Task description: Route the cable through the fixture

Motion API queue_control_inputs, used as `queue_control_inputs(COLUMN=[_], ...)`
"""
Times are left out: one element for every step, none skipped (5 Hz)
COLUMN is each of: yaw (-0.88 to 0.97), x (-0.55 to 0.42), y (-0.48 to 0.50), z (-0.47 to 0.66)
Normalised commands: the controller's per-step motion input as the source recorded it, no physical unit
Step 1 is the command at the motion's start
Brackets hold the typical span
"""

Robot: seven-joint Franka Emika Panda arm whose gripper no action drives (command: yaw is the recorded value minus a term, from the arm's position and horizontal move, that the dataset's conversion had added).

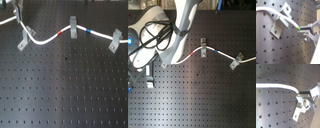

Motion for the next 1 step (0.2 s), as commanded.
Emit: queue_control_inputs(yaw=[0.0], x=[-0.059], y=[0.065], z=[0.49])
